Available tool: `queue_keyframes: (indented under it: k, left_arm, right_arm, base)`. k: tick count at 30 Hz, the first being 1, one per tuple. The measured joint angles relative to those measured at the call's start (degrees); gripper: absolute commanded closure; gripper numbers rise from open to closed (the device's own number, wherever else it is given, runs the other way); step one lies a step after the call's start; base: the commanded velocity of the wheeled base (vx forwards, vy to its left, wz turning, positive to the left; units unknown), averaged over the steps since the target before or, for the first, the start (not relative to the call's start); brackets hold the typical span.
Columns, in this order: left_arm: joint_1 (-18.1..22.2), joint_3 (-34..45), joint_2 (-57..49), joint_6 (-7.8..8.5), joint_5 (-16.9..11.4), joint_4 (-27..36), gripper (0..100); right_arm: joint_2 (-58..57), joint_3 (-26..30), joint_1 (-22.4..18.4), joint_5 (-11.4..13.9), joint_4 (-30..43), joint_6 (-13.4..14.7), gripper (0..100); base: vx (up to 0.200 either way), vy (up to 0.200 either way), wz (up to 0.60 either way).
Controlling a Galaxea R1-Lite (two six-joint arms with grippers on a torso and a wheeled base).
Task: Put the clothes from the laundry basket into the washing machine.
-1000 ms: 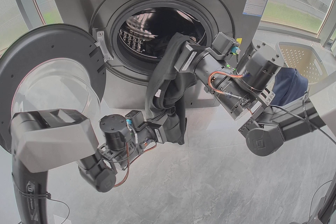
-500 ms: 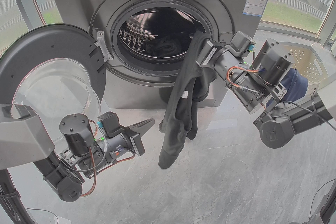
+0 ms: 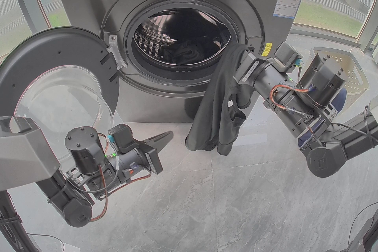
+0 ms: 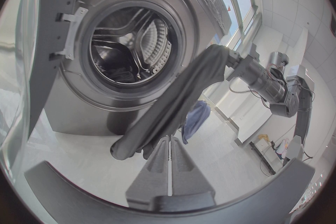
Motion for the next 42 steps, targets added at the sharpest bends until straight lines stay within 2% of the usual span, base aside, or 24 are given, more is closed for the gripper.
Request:
queue_keyframes:
  k: [1, 2, 15, 21, 28, 31, 36, 42]
  left_arm:
    - [-0.8, -0.1, 0.3, -0.02, 0.0, 0.0, 100]
    - [-1.5, -0.3, 0.6, -0.06, 0.0, 0.0, 0]
    - [-5.5, -4.0, 6.4, 0.4, 0.1, 0.0, 0]
    - [-7.9, -7.6, 10.3, 0.07, 0.3, 0.0, 0]
    - [-8.5, -15.2, 16.5, 0.44, 0.8, 0.0, 0]
    - [-8.3, -18.8, 19.0, 0.55, 1.8, 0.0, 0]
    - [-7.9, -24.9, 22.7, 0.68, 5.0, 0.0, 0]
    - [-7.6, -28.9, 26.4, 1.1, 7.0, 0.2, 0]
  right_arm:
    - [0.1, -0.5, 0.1, -0.1, 0.1, 0.0, 100]
    - [0.2, -1.0, 0.2, -0.1, 0.1, 0.0, 100]
    - [3.9, -11.8, 0.9, -0.3, 4.8, 0.1, 100]
    - [4.7, -13.9, 2.2, -0.4, 5.5, 0.1, 100]
    - [5.8, -14.8, 3.5, -1.6, 5.6, 0.0, 100]
    - [6.3, -15.1, 3.9, -2.0, 5.6, 0.0, 100]
    - [6.9, -15.3, 4.5, -2.3, 5.3, 0.0, 100]
    - [7.3, -15.3, 4.8, -2.4, 4.8, 0.0, 100]
  base:
    - [0.0, 0.0, 0.0]
    - [0.0, 0.0, 0.0]
    - [0.0, 0.0, 0.0]
    - [0.0, 0.0, 0.0]
    - [0.0, 0.0, 0.0]
    - [0.0, 0.0, 0.0]
    - [0.0, 0.0, 0.0]
    - [0.0, 0.0, 0.0]
